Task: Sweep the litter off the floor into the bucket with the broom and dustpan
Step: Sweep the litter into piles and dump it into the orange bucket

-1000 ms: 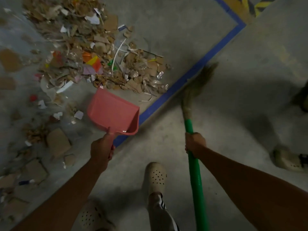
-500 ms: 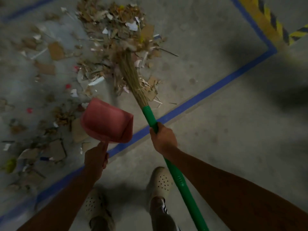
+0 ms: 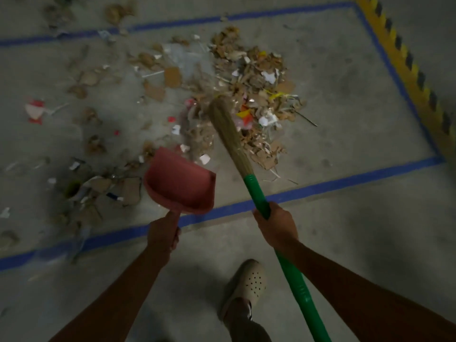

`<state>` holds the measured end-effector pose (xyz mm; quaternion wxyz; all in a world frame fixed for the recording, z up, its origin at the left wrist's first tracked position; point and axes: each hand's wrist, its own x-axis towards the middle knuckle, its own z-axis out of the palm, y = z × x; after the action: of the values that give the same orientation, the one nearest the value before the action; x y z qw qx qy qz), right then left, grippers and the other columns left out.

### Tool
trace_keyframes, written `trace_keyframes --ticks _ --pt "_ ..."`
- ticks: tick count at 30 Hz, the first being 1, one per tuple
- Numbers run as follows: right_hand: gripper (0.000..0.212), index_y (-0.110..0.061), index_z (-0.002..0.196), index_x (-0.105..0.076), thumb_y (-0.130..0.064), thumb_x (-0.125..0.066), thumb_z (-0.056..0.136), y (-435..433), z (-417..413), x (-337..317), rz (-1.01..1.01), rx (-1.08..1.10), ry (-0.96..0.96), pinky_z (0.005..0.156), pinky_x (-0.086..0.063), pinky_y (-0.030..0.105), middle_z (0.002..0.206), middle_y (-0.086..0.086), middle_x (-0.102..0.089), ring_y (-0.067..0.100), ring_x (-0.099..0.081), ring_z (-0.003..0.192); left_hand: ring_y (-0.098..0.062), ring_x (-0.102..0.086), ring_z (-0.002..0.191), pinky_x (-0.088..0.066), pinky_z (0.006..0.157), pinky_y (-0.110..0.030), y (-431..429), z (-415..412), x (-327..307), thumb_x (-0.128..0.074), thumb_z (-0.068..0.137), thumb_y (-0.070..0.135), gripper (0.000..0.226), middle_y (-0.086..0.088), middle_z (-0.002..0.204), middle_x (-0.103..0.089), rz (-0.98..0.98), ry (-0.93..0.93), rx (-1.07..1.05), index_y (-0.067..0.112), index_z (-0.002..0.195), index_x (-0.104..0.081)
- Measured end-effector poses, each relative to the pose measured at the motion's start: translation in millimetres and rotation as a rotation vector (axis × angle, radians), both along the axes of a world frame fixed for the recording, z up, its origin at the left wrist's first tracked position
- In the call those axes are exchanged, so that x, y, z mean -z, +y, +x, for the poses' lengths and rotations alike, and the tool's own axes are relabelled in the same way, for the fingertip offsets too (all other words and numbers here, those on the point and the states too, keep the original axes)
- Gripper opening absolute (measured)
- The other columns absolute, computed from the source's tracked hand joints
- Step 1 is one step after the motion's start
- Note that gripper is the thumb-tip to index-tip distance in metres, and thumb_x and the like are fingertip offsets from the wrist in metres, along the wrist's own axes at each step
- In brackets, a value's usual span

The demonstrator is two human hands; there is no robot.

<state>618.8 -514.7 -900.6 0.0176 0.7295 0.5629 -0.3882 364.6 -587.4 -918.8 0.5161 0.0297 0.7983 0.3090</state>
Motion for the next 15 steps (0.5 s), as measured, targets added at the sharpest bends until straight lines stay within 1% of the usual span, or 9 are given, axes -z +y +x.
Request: trace_keyframes --ticks 2,3,4,6,8,11,13,14,15 --pt "0.027 -0.021 0.104 -0.055 -0.045 -0.063 0.095 -14.6 -20.4 -7.1 -0.039 -0.003 -0.001 0.058 -0.053 0.029 0.085 0.000 -0.064 0.015 -0.065 0.072 -0.010 -0.034 0.031 -0.023 0.033 -0.016 -29.6 -21.3 -4.1 -0.061 0.095 0.053 0.049 -0.006 0.053 -0.050 0.019 -0.009 -0.049 0.015 0.066 -0.050" --pt "0.025 -0.021 0.104 -0.054 -0.041 -0.065 0.095 -23.4 -32.8 -10.1 -0.059 0.002 0.006 0.058 -0.054 0.028 0.086 0.001 -0.064 0.014 -0.066 0.071 -0.011 -0.035 0.029 -0.022 0.034 -0.015 -47.4 -32.7 -6.0 -0.061 0.095 0.052 0.048 -0.007 0.053 -0.051 0.022 -0.003 -0.072 0.014 0.067 -0.052" --pt "0.023 -0.022 0.105 -0.053 -0.036 -0.067 0.094 -34.2 -47.1 -13.5 -0.071 0.002 0.018 0.062 -0.058 0.030 0.088 0.002 -0.065 0.015 -0.067 0.072 -0.011 -0.035 0.029 -0.023 0.034 -0.015 -68.2 -44.4 -8.9 -0.061 0.096 0.051 0.048 -0.009 0.054 -0.053 0.022 0.003 -0.097 0.012 0.068 -0.055" --pt "0.022 -0.022 0.101 -0.052 -0.030 -0.070 0.092 -59.9 -79.3 -18.4 -0.055 -0.019 0.022 0.070 -0.063 0.039 0.088 0.004 -0.066 0.020 -0.069 0.075 -0.013 -0.038 0.029 -0.025 0.036 -0.016 -114.9 -69.5 -12.6 -0.061 0.097 0.049 0.051 -0.011 0.054 -0.055 0.017 0.009 -0.145 0.008 0.068 -0.056" --pt "0.021 -0.021 0.094 -0.052 -0.026 -0.071 0.090 -90.9 -112.8 -21.9 -0.022 -0.070 0.030 0.069 -0.063 0.043 0.083 0.005 -0.065 0.022 -0.069 0.071 -0.016 -0.040 0.031 -0.028 0.038 -0.019 -165.1 -94.8 -15.3 -0.060 0.097 0.050 0.057 -0.014 0.055 -0.056 -0.007 0.031 -0.183 0.006 0.062 -0.056" --pt "0.017 -0.012 0.094 -0.055 -0.019 -0.070 0.091 -135.6 -164.7 -29.7 -0.042 -0.186 0.085 0.061 -0.060 0.037 0.074 0.007 -0.064 0.020 -0.064 0.060 -0.016 -0.040 0.033 -0.029 0.039 -0.020 -241.8 -128.7 -17.5 -0.063 0.097 0.044 0.052 -0.013 0.056 -0.056 -0.049 0.022 -0.291 0.008 0.061 -0.057" --pt "0.015 -0.011 0.095 -0.057 -0.019 -0.069 0.091 -164.5 -198.0 -33.1 -0.083 -0.274 0.104 0.052 -0.053 0.031 0.070 0.006 -0.064 0.019 -0.063 0.055 -0.014 -0.038 0.033 -0.028 0.039 -0.020 -291.9 -146.8 -18.4 -0.065 0.097 0.039 0.048 -0.010 0.053 -0.055 -0.069 0.008 -0.379 0.008 0.061 -0.057" --pt "0.015 -0.011 0.096 -0.058 -0.019 -0.069 0.091 -179.6 -215.6 -35.9 -0.102 -0.323 0.119 0.050 -0.051 0.030 0.070 0.006 -0.065 0.019 -0.063 0.055 -0.014 -0.038 0.032 -0.028 0.039 -0.020 -316.5 -154.7 -20.0 -0.065 0.097 0.038 0.047 -0.010 0.051 -0.054 -0.079 0.010 -0.421 0.007 0.061 -0.058" --pt "0.015 -0.012 0.095 -0.058 -0.021 -0.070 0.091 -195.3 -231.7 -36.7 -0.113 -0.374 0.140 0.052 -0.054 0.033 0.071 0.007 -0.066 0.021 -0.065 0.056 -0.014 -0.038 0.032 -0.028 0.039 -0.020 -340.2 -162.3 -21.3 -0.066 0.096 0.036 0.047 -0.010 0.050 -0.054 -0.084 0.017 -0.465 0.006 0.062 -0.058"
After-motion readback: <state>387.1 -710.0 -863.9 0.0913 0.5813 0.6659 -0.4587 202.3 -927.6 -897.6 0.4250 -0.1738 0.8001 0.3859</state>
